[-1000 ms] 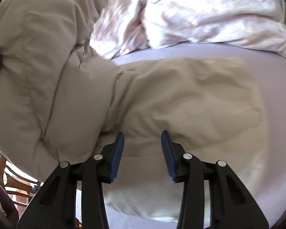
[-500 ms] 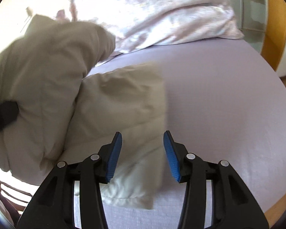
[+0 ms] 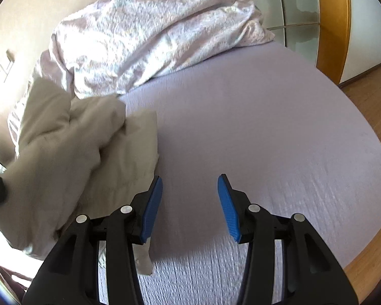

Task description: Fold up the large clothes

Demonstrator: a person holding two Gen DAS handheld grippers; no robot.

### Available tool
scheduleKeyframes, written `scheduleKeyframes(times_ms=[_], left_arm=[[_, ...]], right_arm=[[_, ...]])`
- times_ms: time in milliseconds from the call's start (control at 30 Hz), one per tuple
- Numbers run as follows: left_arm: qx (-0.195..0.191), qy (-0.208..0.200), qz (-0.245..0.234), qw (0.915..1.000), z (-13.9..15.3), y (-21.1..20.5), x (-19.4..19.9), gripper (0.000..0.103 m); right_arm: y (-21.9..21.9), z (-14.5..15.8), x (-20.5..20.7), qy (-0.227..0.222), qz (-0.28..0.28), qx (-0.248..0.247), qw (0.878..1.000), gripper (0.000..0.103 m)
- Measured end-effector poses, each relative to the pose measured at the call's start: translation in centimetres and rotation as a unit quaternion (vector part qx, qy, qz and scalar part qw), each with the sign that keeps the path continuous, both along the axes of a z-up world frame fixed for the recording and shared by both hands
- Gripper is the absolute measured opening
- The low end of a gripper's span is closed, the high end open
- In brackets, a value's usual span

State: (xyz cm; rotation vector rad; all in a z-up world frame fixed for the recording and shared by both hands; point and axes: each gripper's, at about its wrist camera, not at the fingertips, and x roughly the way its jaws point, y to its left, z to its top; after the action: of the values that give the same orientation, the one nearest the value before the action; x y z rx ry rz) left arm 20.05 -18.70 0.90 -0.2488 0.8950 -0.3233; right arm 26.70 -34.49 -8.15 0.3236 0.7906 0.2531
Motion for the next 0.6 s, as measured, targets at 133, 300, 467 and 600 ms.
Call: scheduleKeyframes(times_ms=[133, 300, 467, 600], left_arm=[[0.008, -0.039, 0.018, 0.9991, 3.3, 1.5, 0.3, 0.077], [0.04, -0.047, 0.066, 0.9959, 4.5, 4.9, 0.8, 0.077], [0.064, -0.034, 0.11, 0.9913, 3.7, 8.0, 1.3, 0.077], [0.075, -0.02, 0.132, 0.9882, 2.8, 9.8, 1.6, 0.077]], right_arm=[[0.1, 2.5, 0.7, -0.02, 0.021, 0.03, 0.999, 0.047], [2.0, 5.8, 1.3, -0.029, 0.073, 0.086, 0.993, 0.047], [5.5, 8.6, 2.7, -0.019, 0.142, 0.121, 0.982, 0.047], [8.4, 9.2, 3.6, 0.0, 0.169, 0.112, 0.979, 0.047]])
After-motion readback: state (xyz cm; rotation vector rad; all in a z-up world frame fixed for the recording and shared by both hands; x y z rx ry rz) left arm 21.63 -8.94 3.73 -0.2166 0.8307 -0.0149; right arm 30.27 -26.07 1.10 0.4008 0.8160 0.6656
